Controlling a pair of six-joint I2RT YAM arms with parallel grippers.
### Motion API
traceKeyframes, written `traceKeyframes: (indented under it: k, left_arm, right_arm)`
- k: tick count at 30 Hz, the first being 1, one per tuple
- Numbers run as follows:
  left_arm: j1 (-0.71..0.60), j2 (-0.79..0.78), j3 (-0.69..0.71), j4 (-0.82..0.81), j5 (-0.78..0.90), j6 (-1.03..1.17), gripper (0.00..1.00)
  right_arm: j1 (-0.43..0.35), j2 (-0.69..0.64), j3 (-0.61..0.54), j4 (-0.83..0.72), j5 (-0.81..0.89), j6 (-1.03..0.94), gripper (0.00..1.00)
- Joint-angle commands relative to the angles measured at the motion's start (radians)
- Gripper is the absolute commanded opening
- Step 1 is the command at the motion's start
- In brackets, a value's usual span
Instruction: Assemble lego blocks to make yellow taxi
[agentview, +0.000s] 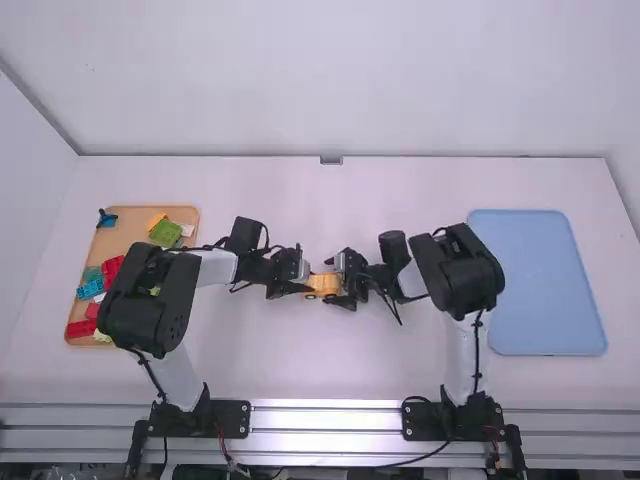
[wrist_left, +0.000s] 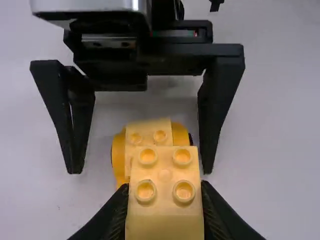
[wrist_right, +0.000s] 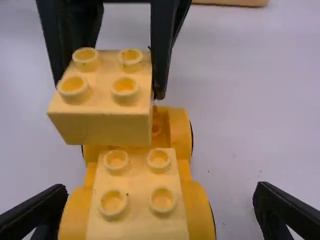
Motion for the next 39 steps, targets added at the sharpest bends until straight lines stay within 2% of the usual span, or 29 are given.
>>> traceKeyframes:
  k: [1, 15, 18, 21, 22, 25, 29, 39]
  left_arm:
    - [0.012, -0.009, -0.003, -0.008, 0.012, -0.010, 0.07]
    - [0.013, -0.009, -0.024, -0.002, -0.038, -0.010, 0.04]
    - [0.007, -0.009, -0.045, 0.032, -0.036, -0.010, 0.04]
    - [0.006, -0.009, -0.058, 0.058, -0.036, -0.011, 0.04]
    - [0.006, -0.009, -0.058, 0.058, -0.036, -0.011, 0.04]
    - [0.006, -0.009, -0.058, 0.076, -0.037, -0.037, 0.04]
    - [0.010, -0.009, -0.058, 0.113, -0.044, -0.113, 0.05]
    - [0.006, -0.009, -0.082, 0.103, -0.043, -0.114, 0.07]
  right_arm:
    - [0.011, 0.031, -0.005, 0.032, -0.035, 0.064, 0.99]
    - [0.053, 0.044, 0.029, 0.042, -0.027, 0.036, 0.98]
    - [0.051, 0.044, 0.029, 0.042, -0.027, 0.037, 0.86]
    - [0.051, 0.044, 0.028, 0.037, -0.027, 0.036, 0.68]
    - [0.051, 0.044, 0.028, 0.035, -0.027, 0.036, 0.66]
    - [0.051, 0.044, 0.029, 0.011, -0.025, -0.002, 0.51]
    - [0.051, 0.044, 0.028, 0.005, -0.027, -0.012, 0.46]
    - [0.051, 0.044, 0.029, 0.000, -0.025, -0.012, 0.46]
